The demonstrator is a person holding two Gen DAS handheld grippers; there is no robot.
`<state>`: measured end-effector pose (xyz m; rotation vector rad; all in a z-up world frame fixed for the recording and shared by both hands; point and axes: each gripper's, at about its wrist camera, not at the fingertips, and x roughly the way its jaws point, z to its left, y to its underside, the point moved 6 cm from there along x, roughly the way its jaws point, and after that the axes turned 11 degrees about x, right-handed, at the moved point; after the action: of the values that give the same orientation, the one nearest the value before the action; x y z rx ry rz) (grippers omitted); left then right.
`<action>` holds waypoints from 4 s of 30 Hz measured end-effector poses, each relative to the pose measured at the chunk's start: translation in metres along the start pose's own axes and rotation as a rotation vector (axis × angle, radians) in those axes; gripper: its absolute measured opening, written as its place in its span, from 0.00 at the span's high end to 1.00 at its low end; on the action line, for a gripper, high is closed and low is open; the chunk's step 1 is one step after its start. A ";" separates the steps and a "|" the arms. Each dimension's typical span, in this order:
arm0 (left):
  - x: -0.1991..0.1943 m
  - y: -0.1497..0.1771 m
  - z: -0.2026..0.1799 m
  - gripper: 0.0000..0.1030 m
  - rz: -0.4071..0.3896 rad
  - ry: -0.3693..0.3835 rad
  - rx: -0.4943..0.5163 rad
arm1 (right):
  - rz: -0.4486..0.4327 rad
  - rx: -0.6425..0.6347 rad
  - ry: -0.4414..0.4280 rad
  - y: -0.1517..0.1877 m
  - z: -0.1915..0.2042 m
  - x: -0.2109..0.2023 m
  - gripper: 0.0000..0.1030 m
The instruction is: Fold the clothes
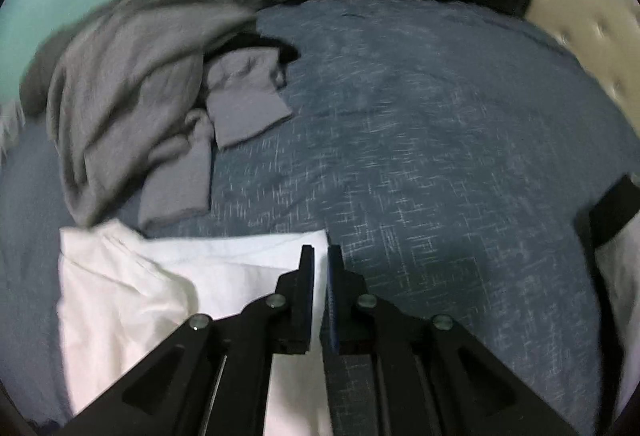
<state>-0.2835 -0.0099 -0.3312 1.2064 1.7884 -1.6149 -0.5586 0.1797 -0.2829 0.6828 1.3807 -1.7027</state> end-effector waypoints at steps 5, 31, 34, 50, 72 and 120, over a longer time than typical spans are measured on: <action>-0.001 0.001 -0.001 0.32 0.000 0.003 0.000 | 0.028 -0.041 -0.053 0.006 0.009 -0.005 0.62; 0.004 0.003 0.000 0.32 0.014 -0.003 0.001 | -0.032 -0.205 0.111 0.007 0.016 0.019 0.98; 0.004 0.002 0.002 0.32 0.011 -0.004 -0.003 | 0.001 -0.218 0.144 0.011 0.011 0.035 0.99; -0.001 0.002 -0.002 0.32 0.004 0.002 -0.005 | 0.053 -0.111 -0.156 0.012 0.048 -0.006 0.64; 0.000 0.001 -0.001 0.32 0.003 -0.002 -0.001 | 0.118 -0.107 -0.070 0.026 0.045 0.021 0.97; 0.005 0.001 -0.049 0.37 0.009 0.140 0.032 | 0.260 -0.032 -0.227 0.151 -0.021 -0.074 0.71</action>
<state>-0.2741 0.0376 -0.3250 1.3705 1.8450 -1.5948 -0.3937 0.2098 -0.3057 0.6017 1.1075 -1.4988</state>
